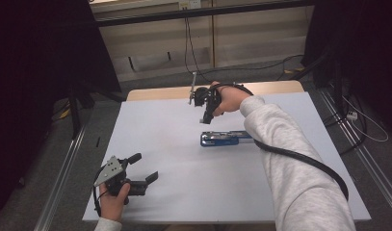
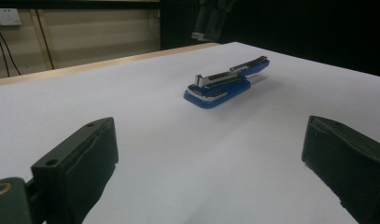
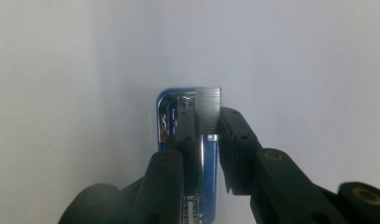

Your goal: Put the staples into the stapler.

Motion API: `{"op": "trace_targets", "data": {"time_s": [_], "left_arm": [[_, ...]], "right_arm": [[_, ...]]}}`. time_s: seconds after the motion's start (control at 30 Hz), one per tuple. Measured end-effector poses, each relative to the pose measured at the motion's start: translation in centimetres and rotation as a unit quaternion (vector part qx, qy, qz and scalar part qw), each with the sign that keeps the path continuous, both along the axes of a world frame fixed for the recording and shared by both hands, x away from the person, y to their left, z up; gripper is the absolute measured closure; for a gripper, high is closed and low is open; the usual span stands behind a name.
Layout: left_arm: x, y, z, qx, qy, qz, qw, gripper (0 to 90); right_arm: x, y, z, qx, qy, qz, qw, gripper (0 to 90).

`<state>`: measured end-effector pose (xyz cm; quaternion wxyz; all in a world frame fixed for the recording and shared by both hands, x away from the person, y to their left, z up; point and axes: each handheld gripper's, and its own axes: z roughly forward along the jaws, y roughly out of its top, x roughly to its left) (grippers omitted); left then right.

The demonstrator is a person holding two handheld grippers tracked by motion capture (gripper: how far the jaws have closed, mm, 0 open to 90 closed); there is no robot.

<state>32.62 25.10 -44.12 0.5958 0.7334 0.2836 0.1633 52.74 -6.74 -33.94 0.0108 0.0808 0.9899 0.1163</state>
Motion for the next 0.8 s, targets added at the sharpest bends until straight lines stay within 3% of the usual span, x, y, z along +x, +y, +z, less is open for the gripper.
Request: {"op": "trace_targets", "data": {"time_s": [0.37,0.8], "left_arm": [[0.0,-0.1,0.0,-0.003,0.001,-0.001,1.0,3.8],[0.0,-0.1,0.0,-0.003,0.0,0.0,1.0,3.8]], "right_arm": [[-0.1,-0.4,-0.3,0.015,0.002,-0.004,0.9999,78.3],[-0.1,-0.4,-1.1,0.01,0.001,-0.005,0.9999,78.3]]}}
